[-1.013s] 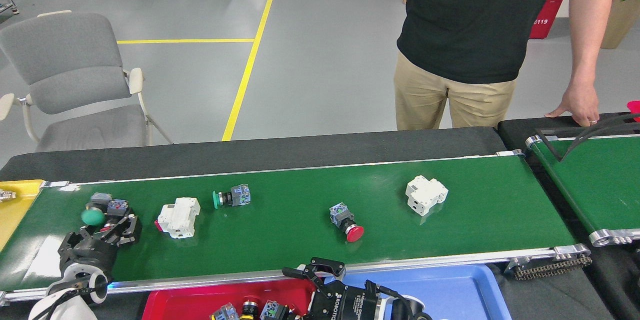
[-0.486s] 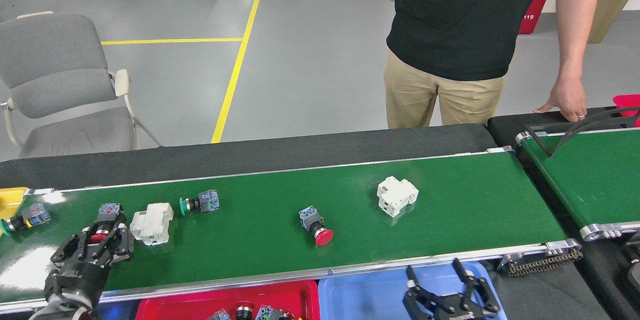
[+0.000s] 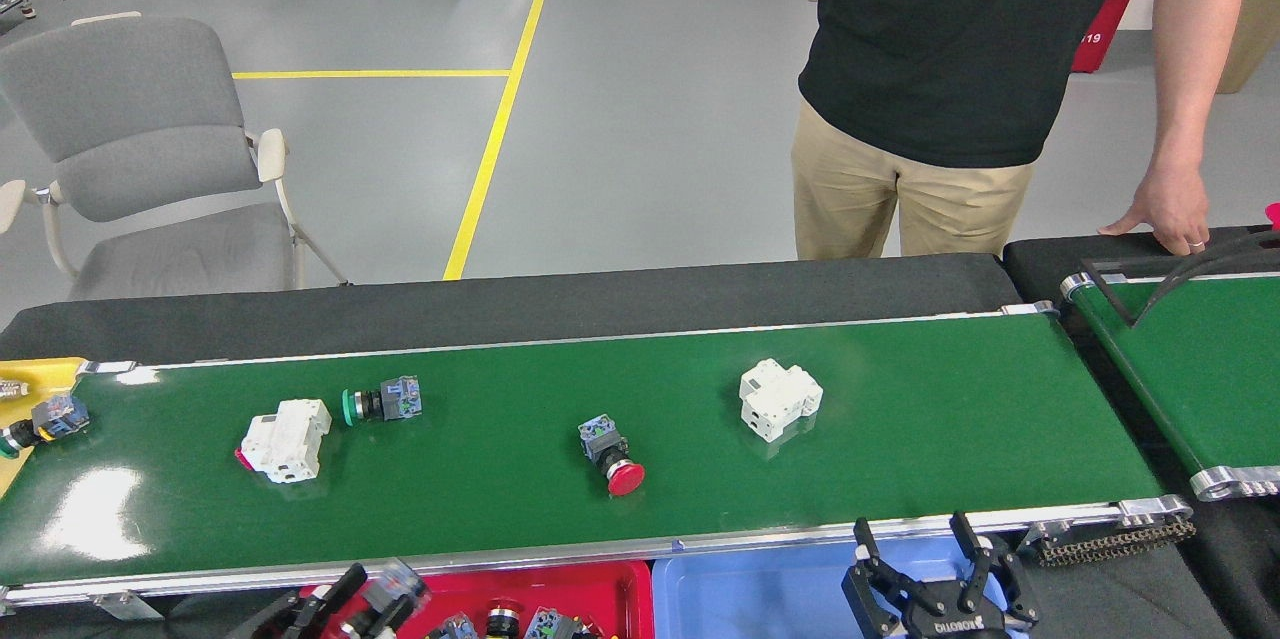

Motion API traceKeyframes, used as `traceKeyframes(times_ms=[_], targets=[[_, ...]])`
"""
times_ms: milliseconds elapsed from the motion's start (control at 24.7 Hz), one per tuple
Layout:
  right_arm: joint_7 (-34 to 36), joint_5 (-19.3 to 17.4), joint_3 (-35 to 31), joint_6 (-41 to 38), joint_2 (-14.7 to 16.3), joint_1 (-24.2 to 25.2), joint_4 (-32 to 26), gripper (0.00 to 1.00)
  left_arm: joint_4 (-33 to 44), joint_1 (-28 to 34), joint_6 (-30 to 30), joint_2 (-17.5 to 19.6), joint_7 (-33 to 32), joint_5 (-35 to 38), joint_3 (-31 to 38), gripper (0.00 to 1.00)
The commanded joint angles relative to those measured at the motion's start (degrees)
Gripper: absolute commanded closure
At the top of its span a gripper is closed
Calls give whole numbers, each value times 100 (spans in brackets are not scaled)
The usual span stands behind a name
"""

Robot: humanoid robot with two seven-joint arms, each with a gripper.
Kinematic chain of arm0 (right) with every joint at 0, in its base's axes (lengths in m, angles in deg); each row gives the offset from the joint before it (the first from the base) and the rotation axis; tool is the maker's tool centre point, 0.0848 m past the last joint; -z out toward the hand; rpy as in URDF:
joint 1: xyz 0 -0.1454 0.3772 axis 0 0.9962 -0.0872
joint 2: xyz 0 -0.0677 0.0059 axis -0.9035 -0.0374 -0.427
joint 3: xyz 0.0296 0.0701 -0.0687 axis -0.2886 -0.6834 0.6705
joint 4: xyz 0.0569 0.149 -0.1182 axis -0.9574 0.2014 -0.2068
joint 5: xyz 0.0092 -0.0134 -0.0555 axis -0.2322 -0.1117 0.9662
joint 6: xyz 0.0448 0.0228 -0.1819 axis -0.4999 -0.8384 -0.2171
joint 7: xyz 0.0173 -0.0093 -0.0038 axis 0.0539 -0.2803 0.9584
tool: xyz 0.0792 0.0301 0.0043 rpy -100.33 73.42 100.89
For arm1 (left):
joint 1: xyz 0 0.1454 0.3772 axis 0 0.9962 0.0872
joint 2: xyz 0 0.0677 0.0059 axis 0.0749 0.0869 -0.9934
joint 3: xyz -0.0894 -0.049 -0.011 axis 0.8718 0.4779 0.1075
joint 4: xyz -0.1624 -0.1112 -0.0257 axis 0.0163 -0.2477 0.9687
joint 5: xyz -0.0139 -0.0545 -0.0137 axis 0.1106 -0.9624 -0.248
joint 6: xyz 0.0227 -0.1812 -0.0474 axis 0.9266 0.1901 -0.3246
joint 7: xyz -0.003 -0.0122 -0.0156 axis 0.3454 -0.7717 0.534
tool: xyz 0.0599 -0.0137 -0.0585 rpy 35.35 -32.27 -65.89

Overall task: Pick switch part from conveyor to tray
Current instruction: 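Grasp a white relay block with each gripper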

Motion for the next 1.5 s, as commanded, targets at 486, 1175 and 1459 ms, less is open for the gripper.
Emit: traceKeyframes(times_ms=[486, 1175, 1459], targets=[[-516, -12, 1122, -21, -412, -1856, 1899, 0, -934, -824, 2149, 115, -76, 539, 1181, 0], [-472, -12, 1122, 67, -1001, -3297, 3965, 0, -3843, -3224, 2202, 1179, -260, 574, 566, 0], [-410, -48, 1887, 419, -1115, -3807, 4589, 81, -5733, -4560, 2975, 1311, -164, 591, 82, 3]])
